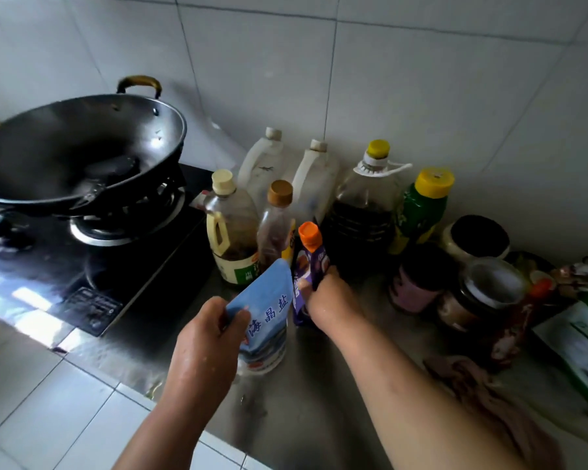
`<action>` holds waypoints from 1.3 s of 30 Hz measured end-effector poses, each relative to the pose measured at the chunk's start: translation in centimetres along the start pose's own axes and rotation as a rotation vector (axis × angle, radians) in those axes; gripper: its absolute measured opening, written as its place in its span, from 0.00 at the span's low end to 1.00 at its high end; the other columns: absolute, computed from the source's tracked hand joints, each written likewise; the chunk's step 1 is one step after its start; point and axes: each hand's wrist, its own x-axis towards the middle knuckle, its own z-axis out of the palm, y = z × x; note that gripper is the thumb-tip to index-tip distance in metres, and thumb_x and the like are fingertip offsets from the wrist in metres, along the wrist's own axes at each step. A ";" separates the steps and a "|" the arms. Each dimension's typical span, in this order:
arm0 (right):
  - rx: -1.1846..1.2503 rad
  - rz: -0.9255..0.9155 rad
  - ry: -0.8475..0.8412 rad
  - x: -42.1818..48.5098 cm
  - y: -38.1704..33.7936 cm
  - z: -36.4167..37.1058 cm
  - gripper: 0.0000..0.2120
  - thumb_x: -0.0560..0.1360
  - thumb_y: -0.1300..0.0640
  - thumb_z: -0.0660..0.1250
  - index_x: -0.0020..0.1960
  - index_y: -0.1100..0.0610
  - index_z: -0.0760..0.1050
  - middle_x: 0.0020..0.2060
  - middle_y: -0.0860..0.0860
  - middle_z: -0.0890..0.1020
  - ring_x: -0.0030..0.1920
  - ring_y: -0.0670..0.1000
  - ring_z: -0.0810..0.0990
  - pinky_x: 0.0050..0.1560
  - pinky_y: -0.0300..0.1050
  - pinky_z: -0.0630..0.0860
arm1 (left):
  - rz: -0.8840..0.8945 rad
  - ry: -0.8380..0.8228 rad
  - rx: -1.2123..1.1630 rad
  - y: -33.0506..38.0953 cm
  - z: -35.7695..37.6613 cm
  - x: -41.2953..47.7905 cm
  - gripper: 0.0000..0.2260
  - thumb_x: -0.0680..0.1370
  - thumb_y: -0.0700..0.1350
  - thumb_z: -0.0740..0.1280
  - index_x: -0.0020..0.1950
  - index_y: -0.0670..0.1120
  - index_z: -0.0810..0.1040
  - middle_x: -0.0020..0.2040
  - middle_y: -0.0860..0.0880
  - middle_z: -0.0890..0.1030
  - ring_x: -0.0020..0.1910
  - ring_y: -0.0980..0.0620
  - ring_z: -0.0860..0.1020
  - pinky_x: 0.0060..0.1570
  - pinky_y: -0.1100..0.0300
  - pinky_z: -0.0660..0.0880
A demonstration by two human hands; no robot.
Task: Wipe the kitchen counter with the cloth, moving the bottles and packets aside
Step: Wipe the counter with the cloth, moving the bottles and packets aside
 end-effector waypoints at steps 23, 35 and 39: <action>0.340 0.018 -0.159 2.1 5.3 1.4 0.13 0.69 0.60 0.71 0.49 0.50 0.71 0.49 0.55 0.81 0.49 0.57 0.82 0.53 0.55 0.80 | -0.016 -0.188 0.032 0.9 -0.3 -0.6 0.12 0.75 0.49 0.69 0.42 0.41 0.73 0.41 0.36 0.80 0.44 0.34 0.79 0.42 0.39 0.77; 0.422 0.158 -0.158 1.4 11.1 -2.3 0.04 0.76 0.59 0.62 0.46 0.52 0.74 0.44 0.58 0.83 0.45 0.60 0.84 0.48 0.59 0.82 | 0.028 -0.355 0.012 5.2 3.5 -2.5 0.06 0.76 0.51 0.66 0.43 0.50 0.75 0.43 0.47 0.82 0.43 0.47 0.82 0.46 0.44 0.80; 0.442 0.161 -0.053 1.3 13.8 -3.5 0.06 0.73 0.57 0.60 0.40 0.52 0.74 0.34 0.55 0.79 0.38 0.61 0.82 0.46 0.63 0.81 | -0.014 -0.260 -0.071 7.3 6.1 -2.4 0.07 0.77 0.49 0.65 0.45 0.47 0.74 0.44 0.46 0.81 0.43 0.48 0.81 0.45 0.44 0.80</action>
